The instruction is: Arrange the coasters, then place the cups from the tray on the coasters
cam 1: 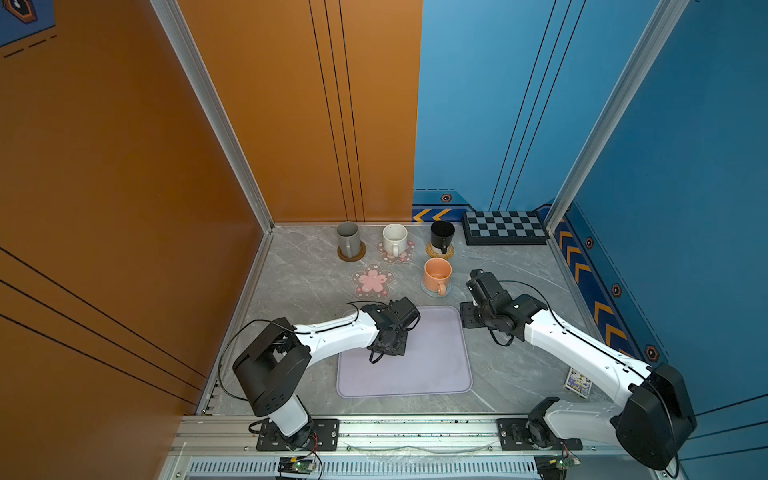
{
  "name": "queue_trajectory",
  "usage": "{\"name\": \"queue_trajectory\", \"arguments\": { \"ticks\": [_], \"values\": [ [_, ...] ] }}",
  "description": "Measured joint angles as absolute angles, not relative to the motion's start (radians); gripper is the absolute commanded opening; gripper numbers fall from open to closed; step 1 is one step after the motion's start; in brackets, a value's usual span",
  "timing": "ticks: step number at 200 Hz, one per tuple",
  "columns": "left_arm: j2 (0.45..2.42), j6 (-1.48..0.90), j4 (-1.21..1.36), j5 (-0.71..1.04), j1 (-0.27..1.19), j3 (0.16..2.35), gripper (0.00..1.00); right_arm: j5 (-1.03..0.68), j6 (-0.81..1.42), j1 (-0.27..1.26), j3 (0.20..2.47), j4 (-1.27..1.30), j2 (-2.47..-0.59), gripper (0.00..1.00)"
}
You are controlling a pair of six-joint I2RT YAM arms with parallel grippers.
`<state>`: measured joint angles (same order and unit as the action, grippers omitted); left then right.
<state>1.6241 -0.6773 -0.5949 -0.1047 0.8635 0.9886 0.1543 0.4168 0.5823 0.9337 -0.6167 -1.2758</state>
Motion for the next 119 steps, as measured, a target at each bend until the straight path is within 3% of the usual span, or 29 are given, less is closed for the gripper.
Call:
{"name": "queue_trajectory", "arguments": {
  "ticks": [119],
  "values": [
    [1.613, -0.644, -0.596, -0.112, 0.863, 0.987, 0.00, 0.154, 0.417, 0.582, 0.928, -0.617, -1.267, 0.63]
  ]
}}
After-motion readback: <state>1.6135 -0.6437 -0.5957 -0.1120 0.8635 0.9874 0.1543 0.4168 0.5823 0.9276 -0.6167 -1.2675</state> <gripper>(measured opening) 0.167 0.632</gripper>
